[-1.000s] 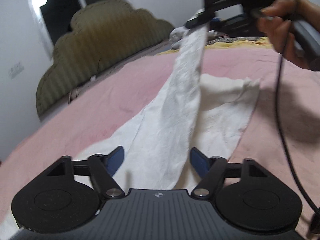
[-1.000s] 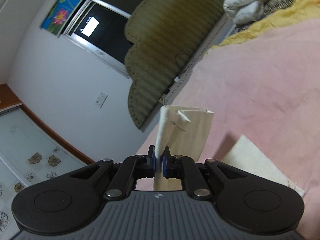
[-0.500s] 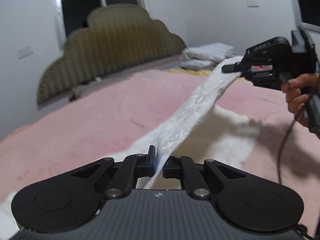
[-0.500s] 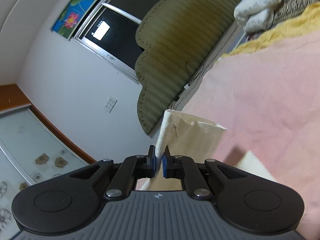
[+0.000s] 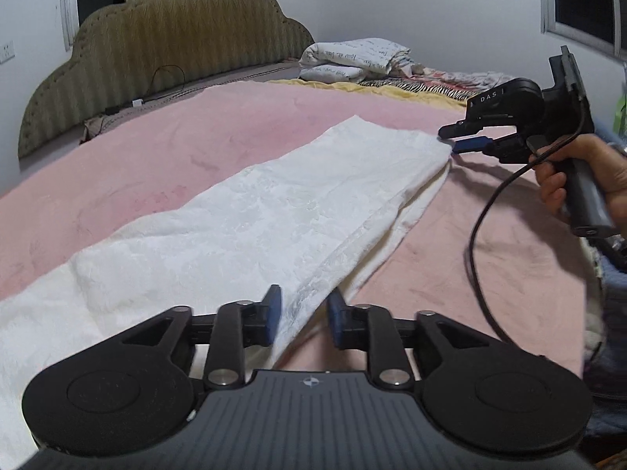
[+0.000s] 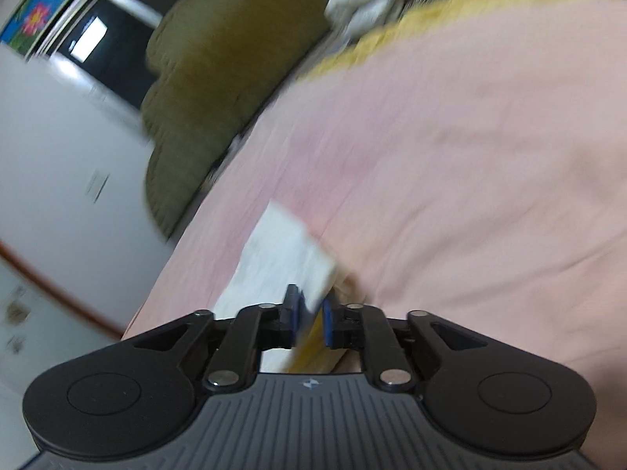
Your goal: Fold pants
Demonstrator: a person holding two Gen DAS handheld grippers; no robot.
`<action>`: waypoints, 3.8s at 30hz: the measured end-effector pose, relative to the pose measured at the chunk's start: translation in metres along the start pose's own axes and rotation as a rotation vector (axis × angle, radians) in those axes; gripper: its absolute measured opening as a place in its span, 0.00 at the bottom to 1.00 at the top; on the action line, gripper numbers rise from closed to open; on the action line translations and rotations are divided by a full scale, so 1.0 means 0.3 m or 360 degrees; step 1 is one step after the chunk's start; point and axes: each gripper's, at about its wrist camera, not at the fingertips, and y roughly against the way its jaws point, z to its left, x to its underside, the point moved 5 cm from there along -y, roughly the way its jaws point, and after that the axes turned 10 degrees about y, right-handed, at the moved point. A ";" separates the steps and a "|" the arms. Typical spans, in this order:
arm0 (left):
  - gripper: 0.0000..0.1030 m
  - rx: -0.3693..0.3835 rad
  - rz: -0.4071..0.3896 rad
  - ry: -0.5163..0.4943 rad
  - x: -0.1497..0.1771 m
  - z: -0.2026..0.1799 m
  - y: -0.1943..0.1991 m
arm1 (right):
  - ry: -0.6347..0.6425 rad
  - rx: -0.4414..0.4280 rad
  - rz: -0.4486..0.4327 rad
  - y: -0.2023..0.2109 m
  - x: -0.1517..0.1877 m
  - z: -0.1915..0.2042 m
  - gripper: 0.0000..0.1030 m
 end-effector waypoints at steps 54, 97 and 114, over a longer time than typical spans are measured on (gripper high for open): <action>0.97 -0.0446 -0.0084 0.0526 0.036 0.299 0.038 | -0.0035 -0.0473 -0.0018 -0.050 0.028 0.160 0.13; 0.07 -0.0083 -0.0108 0.1260 -0.143 0.604 0.156 | 0.2398 -0.0832 -0.0166 0.104 0.775 1.037 0.09; 0.21 -0.0813 -0.0094 0.0614 -0.015 0.621 0.252 | 0.2421 -0.1299 0.0313 0.119 0.898 1.166 0.18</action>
